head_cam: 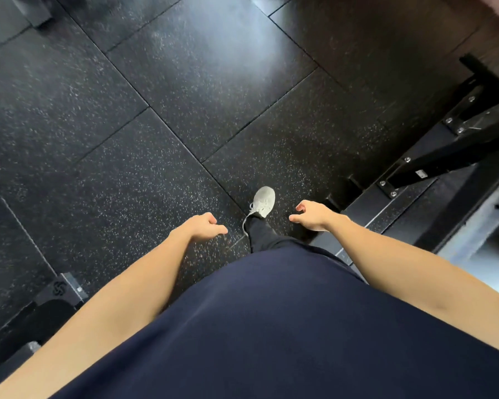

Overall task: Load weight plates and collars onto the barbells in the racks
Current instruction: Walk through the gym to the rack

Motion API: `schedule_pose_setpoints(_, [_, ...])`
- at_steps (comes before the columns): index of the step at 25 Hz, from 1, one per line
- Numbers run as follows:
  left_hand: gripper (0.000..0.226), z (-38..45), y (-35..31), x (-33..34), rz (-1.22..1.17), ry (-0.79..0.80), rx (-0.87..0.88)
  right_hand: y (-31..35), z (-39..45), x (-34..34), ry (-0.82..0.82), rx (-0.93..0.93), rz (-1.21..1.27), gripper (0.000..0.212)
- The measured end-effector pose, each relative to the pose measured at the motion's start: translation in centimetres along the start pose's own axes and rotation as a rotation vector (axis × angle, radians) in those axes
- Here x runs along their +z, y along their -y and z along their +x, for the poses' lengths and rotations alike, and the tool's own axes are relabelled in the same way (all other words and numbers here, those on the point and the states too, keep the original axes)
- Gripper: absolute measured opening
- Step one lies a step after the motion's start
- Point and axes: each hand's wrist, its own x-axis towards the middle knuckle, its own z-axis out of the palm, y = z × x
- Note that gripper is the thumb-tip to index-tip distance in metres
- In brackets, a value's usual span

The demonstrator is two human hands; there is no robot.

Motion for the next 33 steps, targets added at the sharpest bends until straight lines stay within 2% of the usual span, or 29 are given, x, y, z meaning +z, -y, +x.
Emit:
schedule_pose_setpoints(8, [0.069,6.4,-9.7,-19.7,0.025,-0.092,0.036,7.1,9.4,-16.2,-0.023,0.027,0.106,0.059])
schedule_pose_setpoints(14, [0.049,12.8,-15.1,-32.1,0.043,-0.051,0.081,11.5,16.9,-25.2,-0.024,0.066,0.19,0.058])
schedule_pose_setpoints(20, [0.054,21.4,-21.5,-49.3,0.167,-0.036,0.148,18.0,26.1,-36.0,-0.076,0.159,0.277,0.057])
schedule_pose_setpoints(24, [0.057,25.7,-26.5,-60.0,0.284,-0.025,0.196,22.0,30.2,-43.1,-0.164,0.215,0.428,0.056])
schedule_pose_setpoints(27, [0.056,28.6,-31.1,-65.3,0.364,0.002,0.223,23.1,32.7,-47.3,-0.192,0.259,0.5,0.055])
schedule_pose_setpoints(33, [0.055,34.3,-43.2,-71.4,0.567,0.029,0.315,21.5,37.9,-54.0,-0.225,0.36,0.666,0.053])
